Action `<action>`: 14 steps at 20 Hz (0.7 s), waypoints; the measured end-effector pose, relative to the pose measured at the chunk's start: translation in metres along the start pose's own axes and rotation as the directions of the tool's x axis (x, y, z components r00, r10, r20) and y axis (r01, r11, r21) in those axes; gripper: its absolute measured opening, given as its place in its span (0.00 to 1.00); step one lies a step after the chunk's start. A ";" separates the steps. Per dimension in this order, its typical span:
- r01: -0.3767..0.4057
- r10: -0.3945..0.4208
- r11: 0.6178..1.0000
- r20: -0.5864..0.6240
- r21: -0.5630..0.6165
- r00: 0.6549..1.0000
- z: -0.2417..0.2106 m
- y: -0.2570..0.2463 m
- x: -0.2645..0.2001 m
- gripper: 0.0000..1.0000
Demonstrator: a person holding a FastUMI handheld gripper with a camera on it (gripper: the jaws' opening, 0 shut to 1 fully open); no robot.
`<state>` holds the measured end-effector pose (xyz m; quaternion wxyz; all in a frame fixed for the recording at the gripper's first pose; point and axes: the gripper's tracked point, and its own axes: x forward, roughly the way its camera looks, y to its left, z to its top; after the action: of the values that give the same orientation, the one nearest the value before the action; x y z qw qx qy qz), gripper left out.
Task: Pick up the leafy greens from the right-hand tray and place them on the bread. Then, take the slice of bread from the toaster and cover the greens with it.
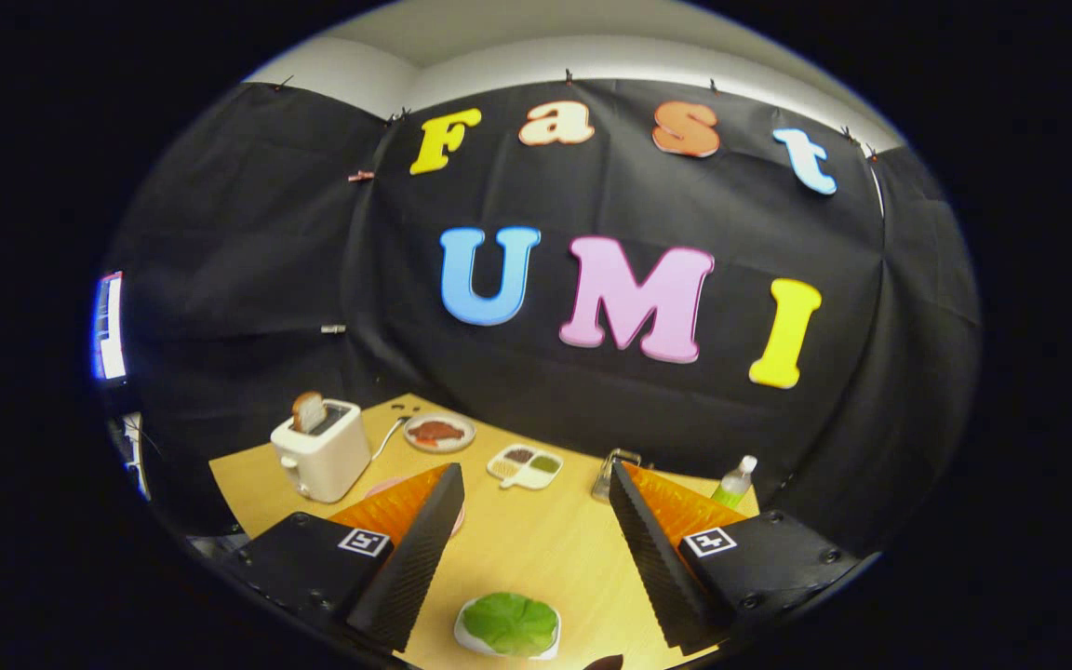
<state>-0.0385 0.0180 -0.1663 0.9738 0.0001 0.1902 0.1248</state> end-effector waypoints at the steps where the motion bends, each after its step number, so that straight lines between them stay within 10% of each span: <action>1: -0.008 0.009 1.000 -0.050 0.007 0.999 -0.027 0.001 0.002 0.98; 14: -0.161 0.144 0.987 -0.551 0.018 0.822 -0.275 0.026 0.046 0.86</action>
<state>-0.1057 0.0415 -0.4369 0.8645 -0.0351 0.4598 0.1998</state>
